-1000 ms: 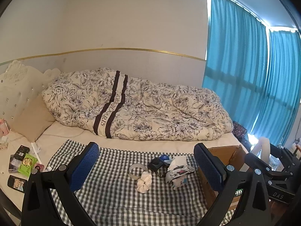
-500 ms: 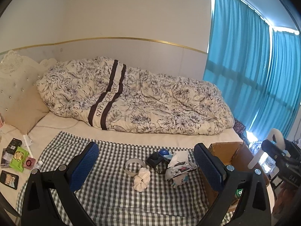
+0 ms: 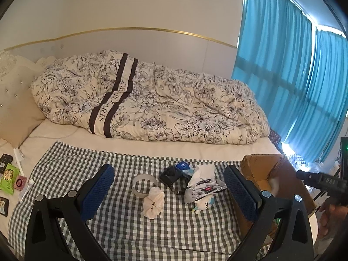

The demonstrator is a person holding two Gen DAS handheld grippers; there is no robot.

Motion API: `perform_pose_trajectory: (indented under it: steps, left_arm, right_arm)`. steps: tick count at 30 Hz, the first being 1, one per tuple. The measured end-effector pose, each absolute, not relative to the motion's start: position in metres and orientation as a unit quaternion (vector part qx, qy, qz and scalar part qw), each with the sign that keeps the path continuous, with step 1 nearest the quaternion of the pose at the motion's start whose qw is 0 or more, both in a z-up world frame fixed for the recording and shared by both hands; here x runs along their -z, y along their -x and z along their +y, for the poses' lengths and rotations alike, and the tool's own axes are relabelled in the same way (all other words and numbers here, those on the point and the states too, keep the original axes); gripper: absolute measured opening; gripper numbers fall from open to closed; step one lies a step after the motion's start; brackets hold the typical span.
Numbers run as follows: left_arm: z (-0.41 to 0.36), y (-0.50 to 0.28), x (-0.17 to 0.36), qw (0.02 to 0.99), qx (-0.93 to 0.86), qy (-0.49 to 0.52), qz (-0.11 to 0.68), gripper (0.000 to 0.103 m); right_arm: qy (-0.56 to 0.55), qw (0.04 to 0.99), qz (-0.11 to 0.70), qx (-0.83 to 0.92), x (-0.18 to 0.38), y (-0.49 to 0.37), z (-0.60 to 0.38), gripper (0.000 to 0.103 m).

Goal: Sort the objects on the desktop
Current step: 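Grasp the tissue-paper pack with the right gripper while the left gripper grasps the white cloth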

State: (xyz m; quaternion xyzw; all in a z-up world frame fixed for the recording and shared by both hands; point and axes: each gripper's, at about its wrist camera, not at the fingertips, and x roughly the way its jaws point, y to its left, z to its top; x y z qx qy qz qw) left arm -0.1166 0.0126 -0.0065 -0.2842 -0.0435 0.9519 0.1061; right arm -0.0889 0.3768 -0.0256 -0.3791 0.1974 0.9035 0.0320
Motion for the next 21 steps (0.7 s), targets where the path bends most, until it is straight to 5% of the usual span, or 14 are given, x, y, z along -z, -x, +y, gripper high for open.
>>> perform_pose_trajectory:
  steps: [9, 21]
  left_arm:
    - [0.003, 0.130, 0.022, 0.096, -0.950, 0.295, -0.047, 0.103]
    - [-0.010, 0.161, 0.068, 0.082, -0.944, 0.320, -0.022, 0.103]
  right_arm:
    - [0.285, 0.014, 0.052, -0.957, 0.002, 0.090, 0.310, 0.090]
    - [0.346, -0.034, -0.026, -0.937, 0.079, 0.155, 0.210, 0.090]
